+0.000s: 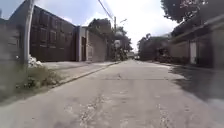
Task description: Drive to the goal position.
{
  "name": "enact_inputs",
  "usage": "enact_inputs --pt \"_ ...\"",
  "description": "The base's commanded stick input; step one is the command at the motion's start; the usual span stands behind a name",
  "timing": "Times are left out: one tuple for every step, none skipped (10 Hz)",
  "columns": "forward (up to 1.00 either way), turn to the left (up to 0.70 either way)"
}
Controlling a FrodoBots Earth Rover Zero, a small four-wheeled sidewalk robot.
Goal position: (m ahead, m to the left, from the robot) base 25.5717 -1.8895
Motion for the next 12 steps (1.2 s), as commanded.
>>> enact_inputs --pt "1.0 0.0" --pt "1.0 0.0" --pt "1.0 0.0" --pt "1.0 0.0" --pt "1.0 -0.01" --pt "1.0 -0.12" --pt "1.0 -0.3" --pt "1.0 -0.39" --pt "1.0 -0.39" --pt "1.0 -0.15" --pt "1.0 0.0" --pt "1.0 0.0"
